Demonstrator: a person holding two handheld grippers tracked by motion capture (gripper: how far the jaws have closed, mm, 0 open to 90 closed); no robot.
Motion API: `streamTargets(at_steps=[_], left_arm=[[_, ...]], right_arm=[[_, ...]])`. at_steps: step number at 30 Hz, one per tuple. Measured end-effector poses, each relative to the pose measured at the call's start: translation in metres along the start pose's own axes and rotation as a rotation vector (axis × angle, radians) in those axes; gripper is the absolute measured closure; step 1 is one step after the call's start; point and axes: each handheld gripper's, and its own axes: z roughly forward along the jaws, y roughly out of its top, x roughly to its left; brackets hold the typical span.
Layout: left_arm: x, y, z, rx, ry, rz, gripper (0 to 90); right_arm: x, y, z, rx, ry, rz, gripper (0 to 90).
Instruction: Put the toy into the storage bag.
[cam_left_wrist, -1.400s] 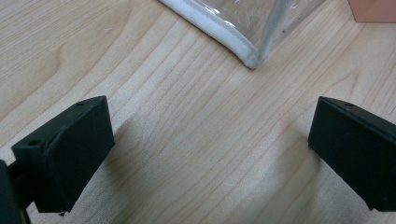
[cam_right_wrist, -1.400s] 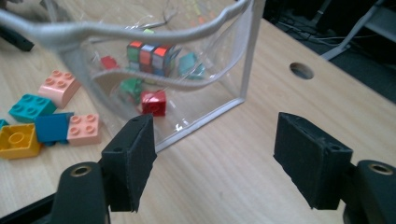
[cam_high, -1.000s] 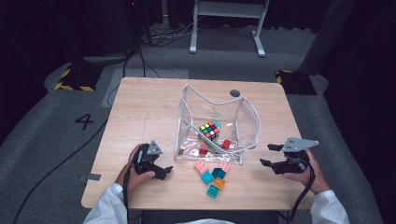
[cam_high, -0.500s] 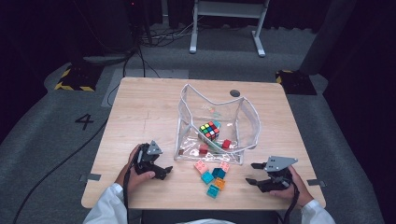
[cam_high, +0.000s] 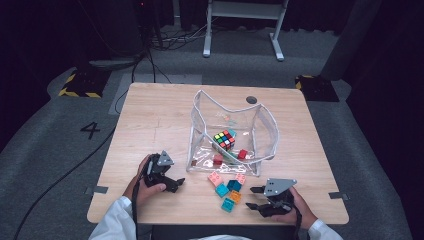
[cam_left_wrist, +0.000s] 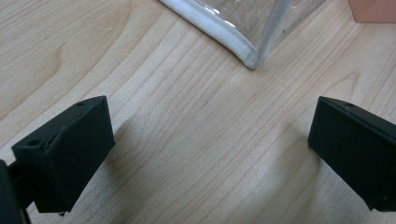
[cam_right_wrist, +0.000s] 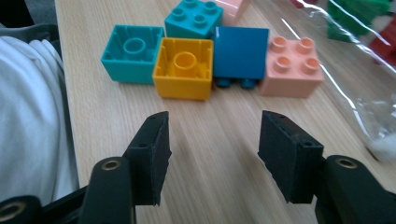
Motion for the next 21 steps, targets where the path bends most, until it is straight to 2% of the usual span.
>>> streamTargets(at_steps=[6,9,10,15,18,19,21], left_arm=[[0.0,0.0,0.0,0.0,0.0,0.0,0.3],[0.0,0.0,0.0,0.0,0.0,0.0,0.3],[0.0,0.0,0.0,0.0,0.0,0.0,0.3],[0.0,0.0,0.0,0.0,0.0,0.0,0.3],[0.0,0.0,0.0,0.0,0.0,0.0,0.3],[0.0,0.0,0.0,0.0,0.0,0.0,0.3],[0.0,0.0,0.0,0.001,0.0,0.001,0.3]], right_arm=[[0.005,0.006,0.013,0.01,-0.002,-0.016,41.4],[0.006,0.008,0.014,0.01,-0.009,0.015,41.6],[0.004,0.008,0.015,0.004,-0.007,-0.006,41.9],[0.008,0.01,0.018,0.002,-0.009,0.008,41.5],[0.01,0.011,0.019,-0.001,-0.007,-0.005,41.3],[0.011,0.011,0.019,0.005,-0.011,0.013,41.2],[0.012,0.011,0.02,0.0,-0.005,-0.007,41.2]])
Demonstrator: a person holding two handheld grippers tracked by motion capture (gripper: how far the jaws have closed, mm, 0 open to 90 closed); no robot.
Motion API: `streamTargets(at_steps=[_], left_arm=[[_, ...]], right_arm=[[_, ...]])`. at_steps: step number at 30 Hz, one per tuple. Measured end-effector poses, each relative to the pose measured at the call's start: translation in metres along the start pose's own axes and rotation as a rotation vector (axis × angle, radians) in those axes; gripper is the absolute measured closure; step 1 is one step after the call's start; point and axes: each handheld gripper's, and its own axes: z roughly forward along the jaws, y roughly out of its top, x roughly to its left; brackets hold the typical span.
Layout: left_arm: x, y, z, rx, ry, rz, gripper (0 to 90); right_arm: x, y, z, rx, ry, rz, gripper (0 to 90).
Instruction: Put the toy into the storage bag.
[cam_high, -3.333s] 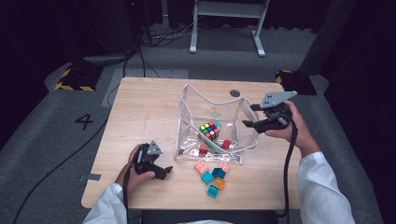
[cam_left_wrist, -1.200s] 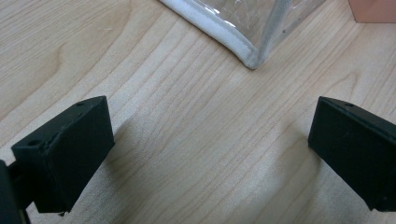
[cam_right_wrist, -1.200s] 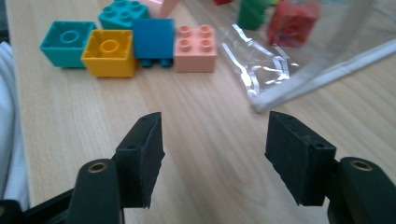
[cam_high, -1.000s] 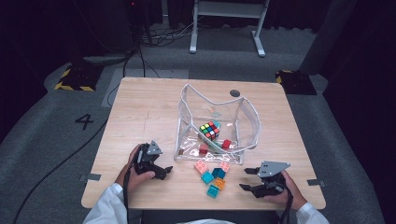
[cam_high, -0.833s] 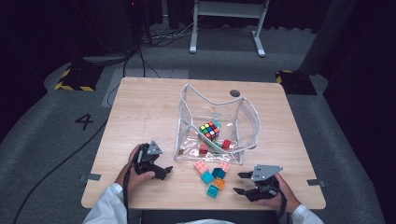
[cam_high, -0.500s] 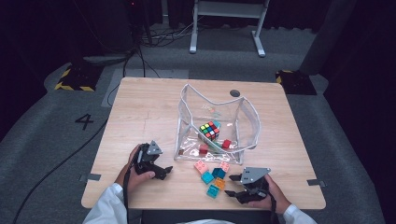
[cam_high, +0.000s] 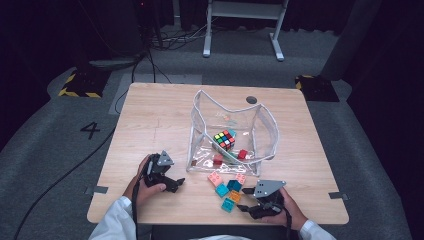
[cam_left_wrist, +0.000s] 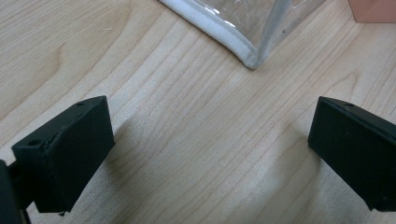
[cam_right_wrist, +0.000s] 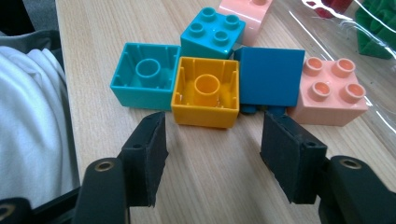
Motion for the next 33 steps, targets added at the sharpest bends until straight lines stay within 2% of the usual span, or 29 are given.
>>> streamTargets(at_steps=[3,5,6,14,15,21,25,27,33], left_arm=[[-0.0001,0.0,0.0001,-0.001,0.001,-0.001,0.3],[0.0,0.0,0.0,0.0,0.0,-0.001,0.3],[0.0,0.0,0.0,-0.001,0.0,-0.001,0.3],[0.0001,0.0,0.0,0.0,0.001,0.002,0.3],[0.0,0.0,0.0,-0.001,0.001,-0.001,0.3],[-0.0001,0.0,0.0001,-0.001,0.0,-0.001,0.3],[0.0,0.0,0.0001,0.0,0.0,-0.001,0.3],[0.0,0.0,0.0,-0.001,0.0,-0.001,0.3],[-0.0001,0.0,0.0,-0.001,0.001,-0.001,0.3]], right_arm=[[0.0008,0.0002,0.0008,-0.006,-0.003,0.007,41.3],[0.0023,0.0011,0.0007,0.012,-0.012,0.032,41.6],[0.0011,0.0018,0.0022,-0.002,-0.009,0.007,41.6],[0.0016,0.003,0.004,-0.012,-0.016,0.02,48.5],[0.0027,0.0032,0.0032,0.001,-0.02,0.036,49.7],[0.0029,0.0037,0.0042,-0.013,-0.008,0.006,58.9],[0.0025,0.0038,0.0045,-0.019,-0.007,-0.008,59.2],[0.0025,0.0037,0.0042,-0.024,-0.003,0.001,59.3],[0.001,0.0012,0.0001,-0.017,-0.004,-0.03,59.3]])
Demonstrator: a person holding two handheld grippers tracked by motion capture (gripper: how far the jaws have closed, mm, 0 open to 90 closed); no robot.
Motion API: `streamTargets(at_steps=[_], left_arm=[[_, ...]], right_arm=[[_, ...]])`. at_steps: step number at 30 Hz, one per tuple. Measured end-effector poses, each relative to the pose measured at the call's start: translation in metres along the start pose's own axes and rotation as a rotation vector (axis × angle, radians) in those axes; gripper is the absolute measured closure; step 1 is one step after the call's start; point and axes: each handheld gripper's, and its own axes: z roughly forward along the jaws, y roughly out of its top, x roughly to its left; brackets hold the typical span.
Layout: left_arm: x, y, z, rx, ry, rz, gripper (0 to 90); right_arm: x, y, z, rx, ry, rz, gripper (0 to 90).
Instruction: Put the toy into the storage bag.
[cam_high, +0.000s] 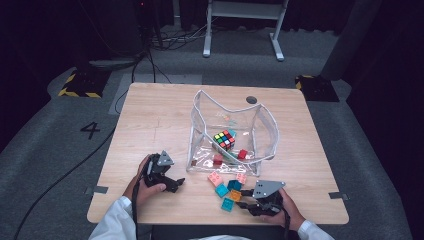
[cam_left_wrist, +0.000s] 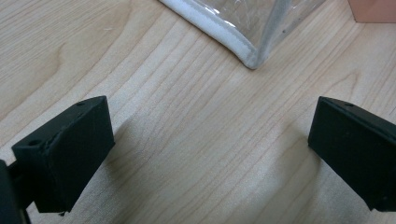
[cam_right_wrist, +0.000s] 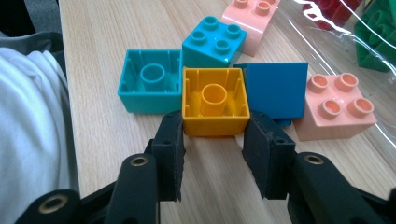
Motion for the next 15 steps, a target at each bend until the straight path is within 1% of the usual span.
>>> streamTargets(at_steps=[3,10,13,14,15], left_arm=[[0.0,0.0,0.0,0.0,0.0,0.0,0.3],[0.0,0.0,0.0,0.0,0.0,0.0,0.3],[0.0,0.0,0.0,0.001,0.001,0.003,0.3],[0.0,0.0,0.0,0.0,0.001,0.003,0.3],[0.0,0.0,0.0,0.0,0.001,0.002,0.3]], right_arm=[[-0.001,-0.003,-0.005,-0.002,0.0,0.002,59.3],[-0.003,-0.009,-0.016,-0.02,0.003,-0.012,59.4],[-0.004,-0.012,-0.021,-0.016,-0.001,-0.013,59.4],[-0.005,-0.013,-0.024,-0.007,-0.003,-0.007,59.4],[-0.006,-0.014,-0.025,-0.014,-0.004,-0.014,59.4]])
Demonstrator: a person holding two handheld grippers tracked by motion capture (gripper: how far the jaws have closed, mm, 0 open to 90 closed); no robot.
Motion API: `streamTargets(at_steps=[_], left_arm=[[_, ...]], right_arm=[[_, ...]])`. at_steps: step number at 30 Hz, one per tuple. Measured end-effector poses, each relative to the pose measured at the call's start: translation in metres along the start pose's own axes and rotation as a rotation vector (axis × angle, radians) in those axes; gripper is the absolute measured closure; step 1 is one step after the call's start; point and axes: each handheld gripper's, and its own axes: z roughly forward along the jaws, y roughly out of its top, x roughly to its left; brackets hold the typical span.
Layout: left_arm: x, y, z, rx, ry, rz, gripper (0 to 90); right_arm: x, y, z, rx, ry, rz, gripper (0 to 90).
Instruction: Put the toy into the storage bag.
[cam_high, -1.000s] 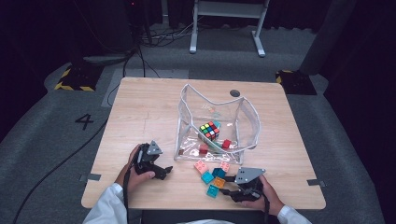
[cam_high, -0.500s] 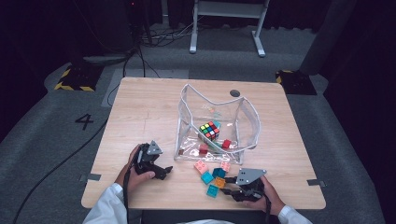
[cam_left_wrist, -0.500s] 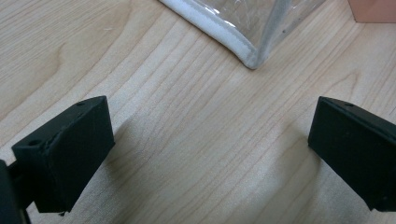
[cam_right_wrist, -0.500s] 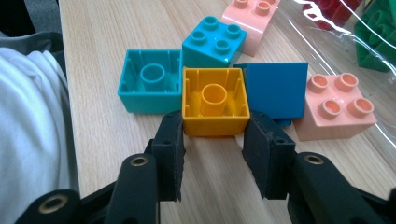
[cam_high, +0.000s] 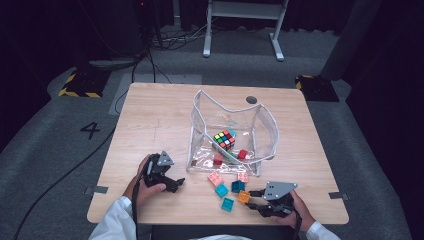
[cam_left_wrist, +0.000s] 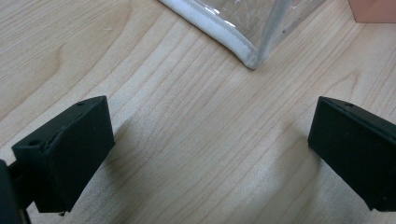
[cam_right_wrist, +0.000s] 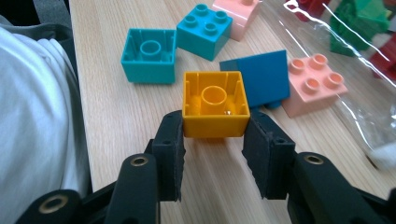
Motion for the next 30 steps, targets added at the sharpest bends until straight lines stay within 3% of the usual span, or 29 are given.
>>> streamTargets(at_steps=[6,15,21,30], left_arm=[[0.0,0.0,0.0,0.0,-0.001,0.0,0.3],[0.0,0.0,0.0,-0.002,-0.001,-0.004,0.3],[0.0,0.0,0.0,0.0,-0.001,-0.003,0.3],[0.0,0.0,0.0,-0.001,-0.001,-0.003,0.3]], right_arm=[[-0.005,-0.007,-0.014,-0.007,-0.012,0.008,59.4],[-0.018,-0.021,-0.039,-0.027,-0.095,0.066,59.4],[-0.035,-0.027,-0.057,-0.054,-0.164,0.104,59.4],[-0.074,-0.032,-0.088,-0.108,-0.291,0.183,59.4]])
